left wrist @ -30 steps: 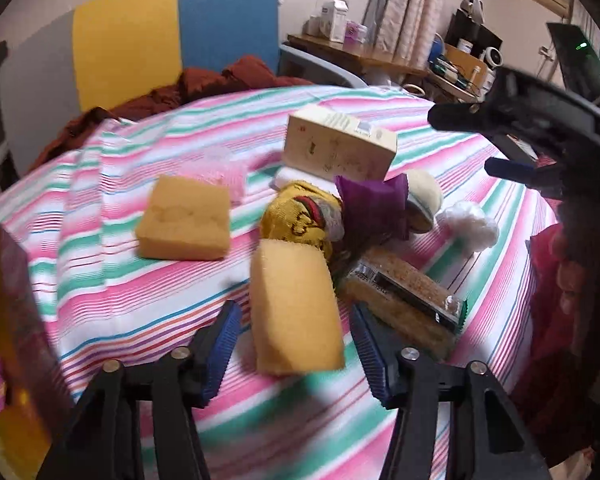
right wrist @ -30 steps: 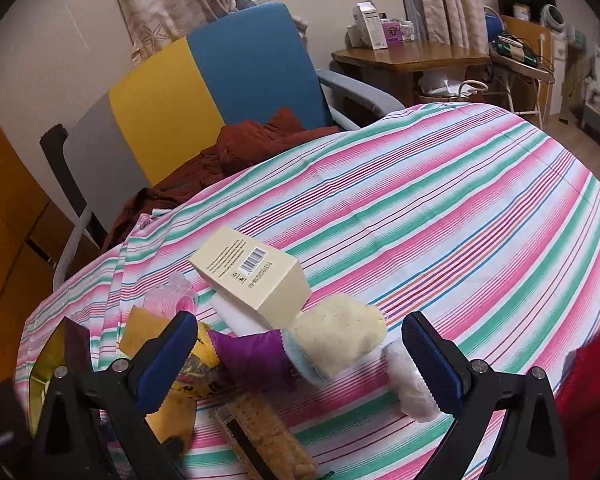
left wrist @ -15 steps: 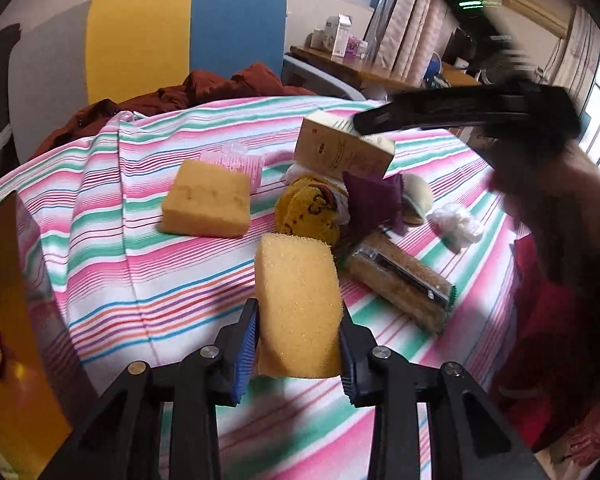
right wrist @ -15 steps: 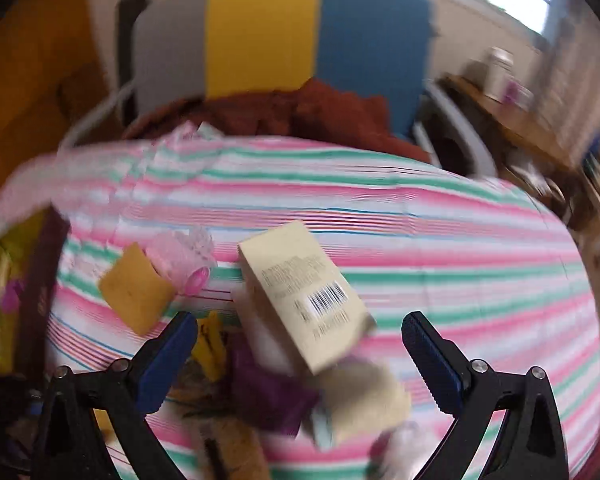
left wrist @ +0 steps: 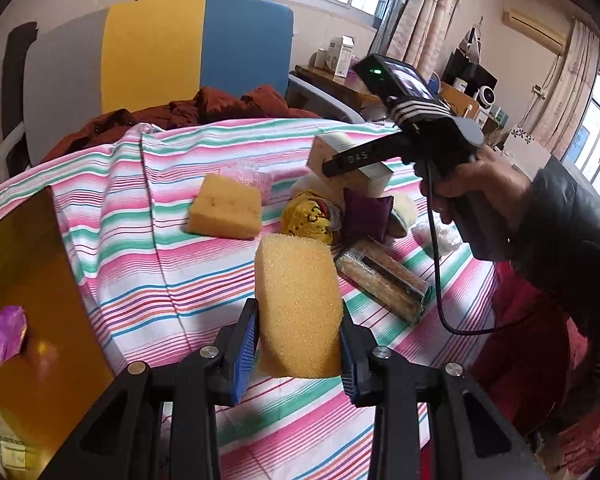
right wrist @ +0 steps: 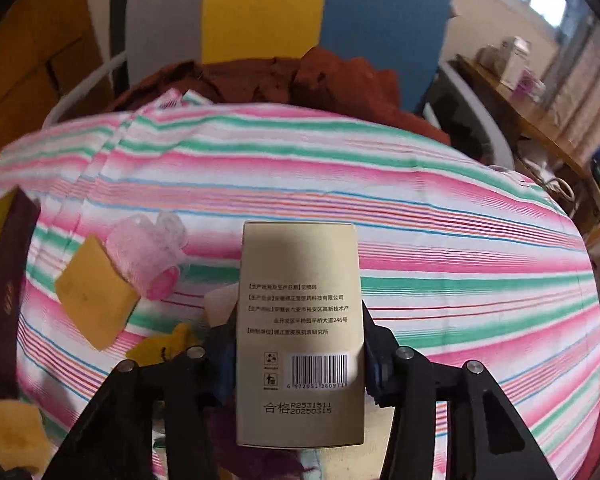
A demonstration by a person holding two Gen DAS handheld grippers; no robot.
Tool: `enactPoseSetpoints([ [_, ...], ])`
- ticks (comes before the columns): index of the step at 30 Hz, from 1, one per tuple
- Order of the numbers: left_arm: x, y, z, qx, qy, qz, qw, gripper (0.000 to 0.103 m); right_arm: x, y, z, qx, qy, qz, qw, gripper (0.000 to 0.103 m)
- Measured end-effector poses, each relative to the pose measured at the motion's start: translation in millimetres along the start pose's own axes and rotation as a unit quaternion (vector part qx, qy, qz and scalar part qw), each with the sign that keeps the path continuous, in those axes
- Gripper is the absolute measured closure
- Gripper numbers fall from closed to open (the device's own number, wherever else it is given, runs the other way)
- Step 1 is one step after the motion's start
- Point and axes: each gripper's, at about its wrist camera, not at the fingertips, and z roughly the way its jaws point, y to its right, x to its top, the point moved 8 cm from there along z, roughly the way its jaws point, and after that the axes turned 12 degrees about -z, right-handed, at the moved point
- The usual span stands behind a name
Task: Organize objects
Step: 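Grasp the yellow sponge with the left tool while the right tool grasps the beige barcode box, then carry the sponge and beige box into the gold tray and open both tools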
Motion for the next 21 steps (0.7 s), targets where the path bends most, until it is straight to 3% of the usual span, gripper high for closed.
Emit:
enactPoseSetpoints([
  [5,5,-6,-19,0.005,0.022,-0.012,0.9997,0.068,12,10,-45,-0.017,0.047,0.026,0.998,0.053],
  [9,11,-19,-44,0.013,0.049,-0.029,0.9983,0.068,28,-9,-83,-0.007,0.088,0.026,0.996,0.053],
  [15,15,-58,-80,0.042,0.084,-0.072,0.993,0.067,53,-82,-114,0.066,0.13,-0.002,0.989,0.053],
  [21,9,-115,-113,0.08,0.112,-0.131,0.9818,0.067,62,-183,-124,0.14,0.132,-0.063,0.979,0.053],
])
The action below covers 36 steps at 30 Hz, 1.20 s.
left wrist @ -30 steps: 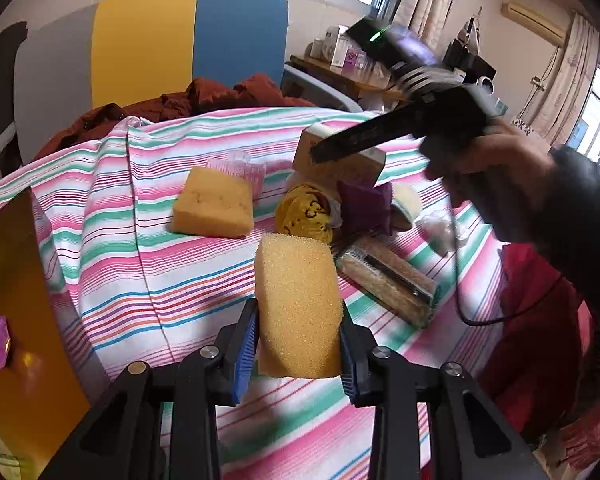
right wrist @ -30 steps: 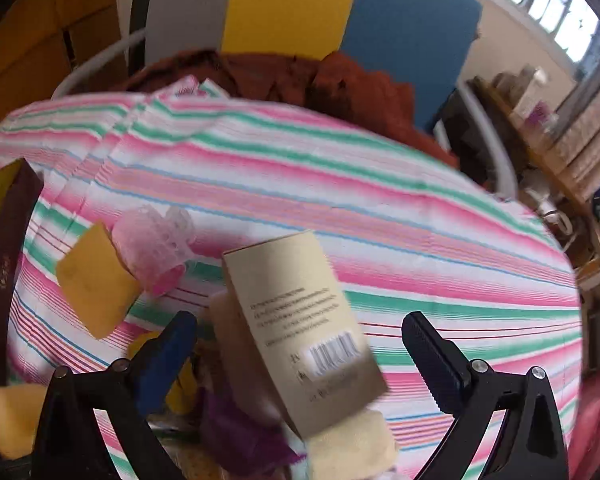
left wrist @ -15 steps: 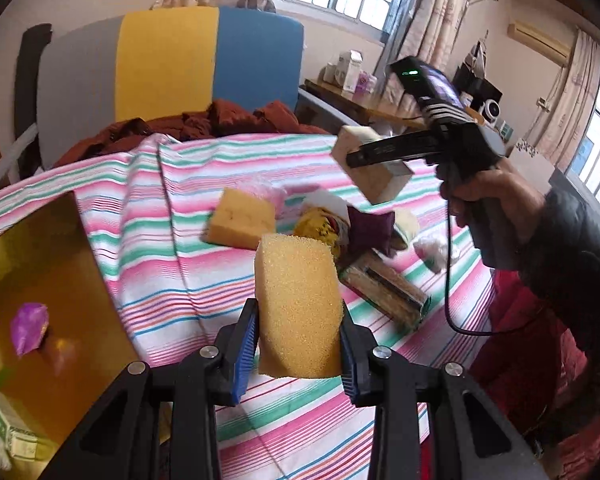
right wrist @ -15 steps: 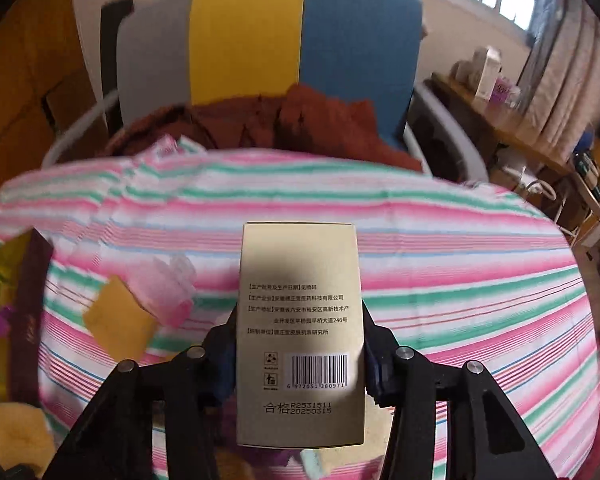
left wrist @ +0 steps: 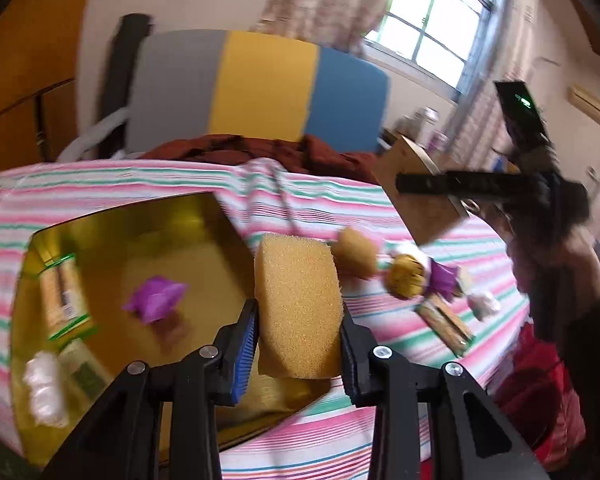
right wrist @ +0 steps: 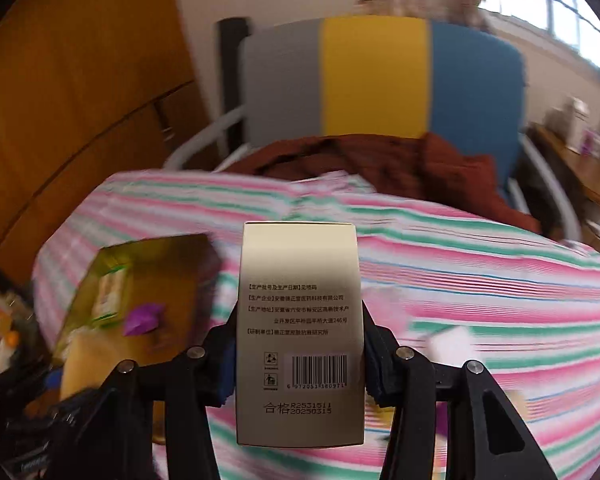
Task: Organize objects
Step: 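Carry the sponge and beige box into the gold tray and open both tools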
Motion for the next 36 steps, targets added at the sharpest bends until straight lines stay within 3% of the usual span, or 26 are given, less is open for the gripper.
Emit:
enactPoseSetpoints([
  [8,23,-73,-18,0.062,0.043,-0.059,0.9954,0.067,6,-104,40,0.069,-0.023,-0.052,0.996,0.053],
  [13,51,-107,-18,0.105,0.069,-0.069,0.9896,0.066,14,-135,62,0.071,-0.038,-0.063,0.995,0.053],
  [16,68,-127,-16,0.128,0.076,-0.079,0.9856,0.05,34,-136,73,0.049,-0.03,-0.052,0.997,0.051],
  [17,73,-133,-17,0.141,0.081,-0.083,0.9832,0.048,42,-135,76,0.051,-0.02,-0.046,0.997,0.041],
  [18,75,-135,-17,0.142,0.084,-0.085,0.9825,0.04,46,-134,79,0.054,-0.017,-0.039,0.998,0.022],
  [19,77,-135,-18,0.137,0.085,-0.088,0.9829,0.032,49,-134,81,0.054,-0.016,-0.035,0.998,0.017],
  [21,75,-139,-19,0.13,0.084,-0.094,0.9833,0.027,50,-134,82,0.049,-0.013,-0.033,0.998,0.016],
  [29,48,-135,-21,0.128,0.071,-0.11,0.9831,0.027,14,-141,74,0.05,-0.03,-0.036,0.998,0.016],
  [36,26,-128,-27,0.134,0.06,-0.119,0.982,0.027,-7,-154,57,0.041,-0.016,-0.048,0.998,0.013],
])
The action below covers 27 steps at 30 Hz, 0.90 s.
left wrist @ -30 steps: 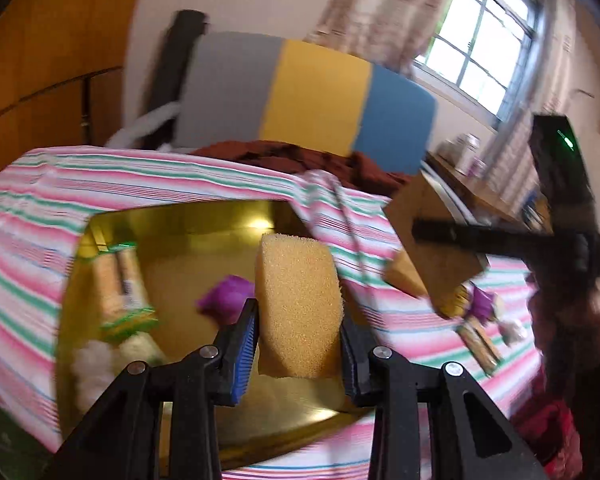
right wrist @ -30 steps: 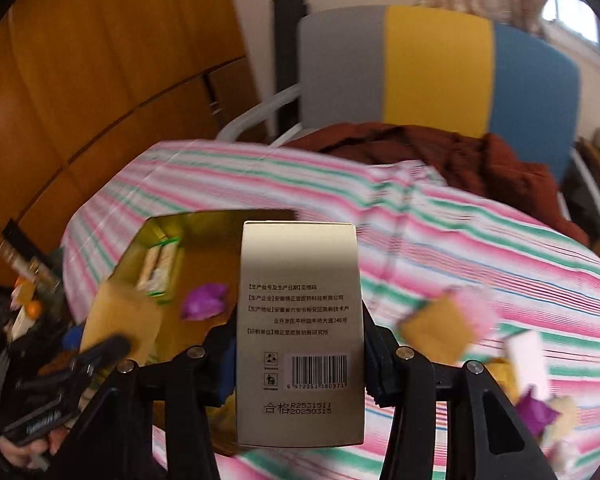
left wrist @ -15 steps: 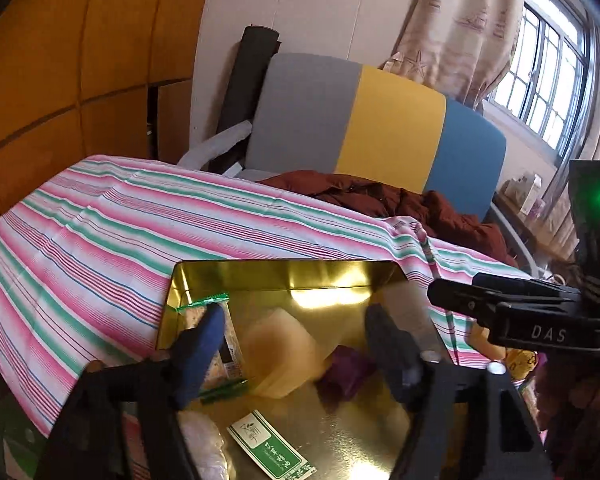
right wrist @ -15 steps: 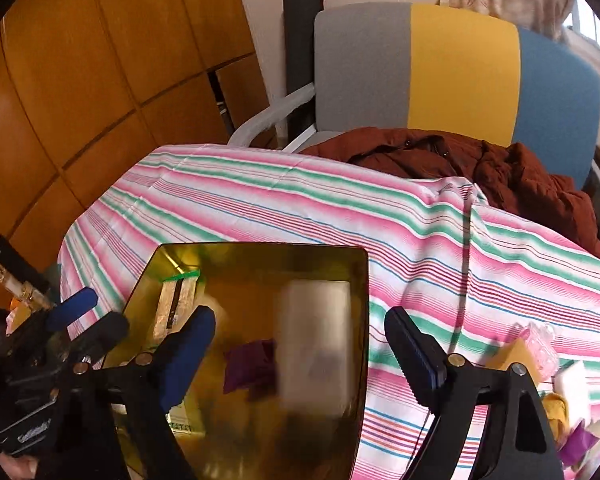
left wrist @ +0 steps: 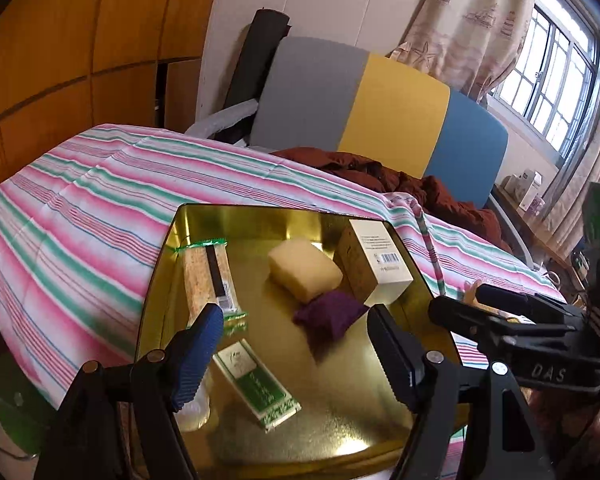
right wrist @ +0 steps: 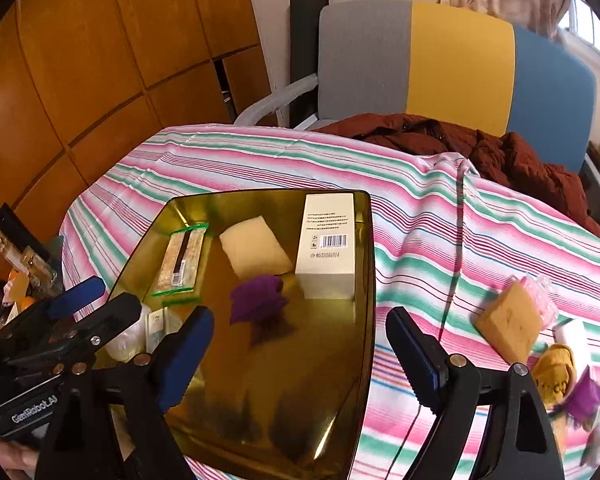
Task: Organize objects
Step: 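Carry the sponge and beige box into the gold tray and open both tools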
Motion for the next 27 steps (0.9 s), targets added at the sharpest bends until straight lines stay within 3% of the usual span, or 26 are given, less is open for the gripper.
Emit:
enactPoseSetpoints([
  [18,-21,-9,-21,0.035,0.009,0.002,0.9993,0.027,-31,-12,-36,-0.08,0.028,-0.036,0.996,0.006],
  [27,-30,5,-23,0.021,0.001,0.024,0.9995,0.027,-43,4,-45,-0.09,0.028,-0.019,0.995,0.004],
])
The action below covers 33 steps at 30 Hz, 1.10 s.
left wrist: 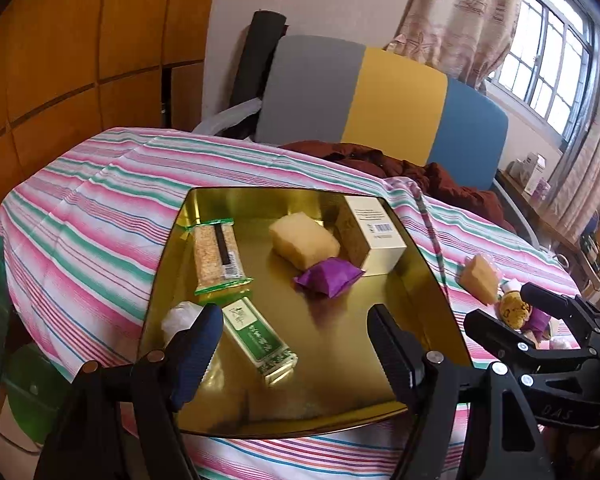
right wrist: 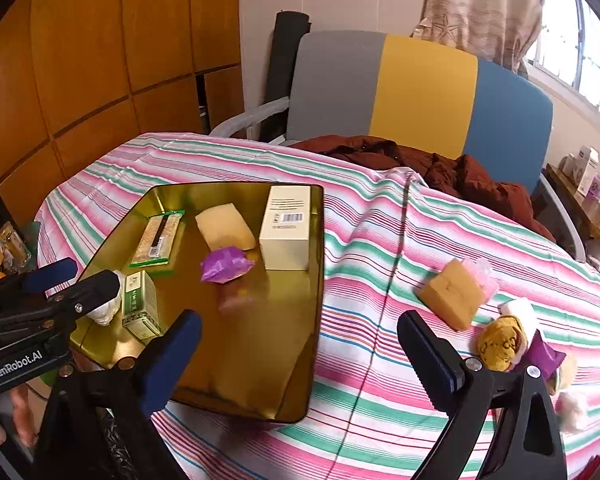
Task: Organize objects
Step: 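Carry the sponge and beige box into the gold tray and open both tools, then withdraw both open tools from the tray toward the remaining items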
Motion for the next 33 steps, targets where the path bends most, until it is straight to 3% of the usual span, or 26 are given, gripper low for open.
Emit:
enactPoseSetpoints([
  [9,-8,18,1,-0.011,-0.009,0.031,0.9994,0.027,-13,23,2,-0.013,-0.011,0.017,1.0,0.004],
  [15,-9,31,1,-0.03,-0.011,0.038,0.9988,0.027,-24,59,5,-0.023,-0.026,0.036,0.999,0.003],
  [18,-10,37,3,-0.039,-0.022,0.04,0.9982,0.027,-31,91,4,-0.031,-0.034,0.059,0.997,0.003],
  [24,-16,64,4,-0.065,-0.038,0.077,0.9942,0.028,-52,189,-5,-0.101,-0.051,0.103,0.988,0.002],
  [29,-25,98,3,-0.091,-0.043,0.118,0.9878,0.028,-86,272,-8,-0.162,-0.06,0.166,0.971,0.002],
  [33,-28,120,11,-0.099,-0.058,0.127,0.9853,0.028,-112,307,-4,-0.161,-0.056,0.239,0.956,0.002],
])
